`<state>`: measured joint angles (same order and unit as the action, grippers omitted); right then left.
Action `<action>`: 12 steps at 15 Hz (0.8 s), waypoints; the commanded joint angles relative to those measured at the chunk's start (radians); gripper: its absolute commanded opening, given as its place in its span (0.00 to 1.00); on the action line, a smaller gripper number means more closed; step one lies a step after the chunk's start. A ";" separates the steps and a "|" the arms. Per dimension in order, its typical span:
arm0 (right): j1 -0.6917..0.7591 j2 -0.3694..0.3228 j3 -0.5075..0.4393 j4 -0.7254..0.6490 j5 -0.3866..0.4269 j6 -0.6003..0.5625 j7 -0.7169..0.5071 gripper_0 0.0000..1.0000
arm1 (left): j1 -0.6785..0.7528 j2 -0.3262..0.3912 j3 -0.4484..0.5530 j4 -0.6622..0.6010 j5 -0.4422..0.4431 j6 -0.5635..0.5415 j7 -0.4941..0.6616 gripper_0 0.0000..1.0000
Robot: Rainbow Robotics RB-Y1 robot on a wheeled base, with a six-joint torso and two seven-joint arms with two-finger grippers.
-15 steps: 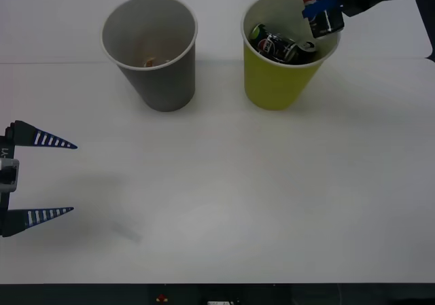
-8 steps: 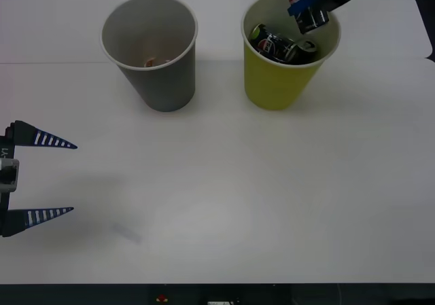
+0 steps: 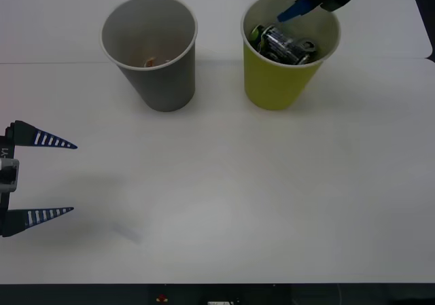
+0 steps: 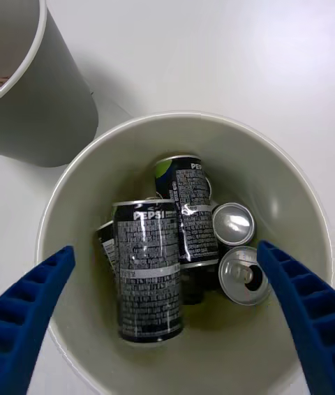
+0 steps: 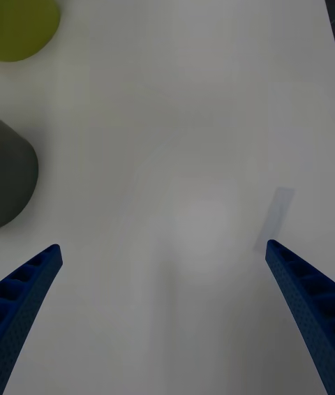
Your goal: Put the can into the green bin and the plastic bottle into the gray bin
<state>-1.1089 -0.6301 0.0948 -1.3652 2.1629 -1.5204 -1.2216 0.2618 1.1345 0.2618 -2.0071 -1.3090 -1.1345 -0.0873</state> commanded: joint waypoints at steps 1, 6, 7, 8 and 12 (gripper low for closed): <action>0.003 -0.025 -0.004 -0.002 -0.049 -0.001 0.001 1.00 | 0.000 0.000 0.000 0.000 0.000 0.000 0.000 1.00; 0.095 -0.088 -0.081 -0.092 -0.175 -0.017 0.051 1.00 | 0.000 0.000 0.000 0.000 0.000 0.000 0.000 1.00; 0.142 -0.105 -0.109 -0.155 -0.195 -0.020 0.054 1.00 | 0.000 0.000 0.000 0.000 0.000 0.000 0.000 1.00; 0.187 -0.117 -0.135 -0.207 -0.219 -0.021 0.056 1.00 | 0.000 0.000 0.000 0.000 0.000 0.000 0.000 1.00; 0.391 -0.171 -0.274 -0.371 -0.393 -0.021 0.140 1.00 | 0.000 0.000 0.000 0.000 0.000 0.000 0.000 1.00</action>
<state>-0.7575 -0.7896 -0.1538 -1.7073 1.8068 -1.5416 -1.0954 0.2618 1.1345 0.2618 -2.0071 -1.3090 -1.1345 -0.0873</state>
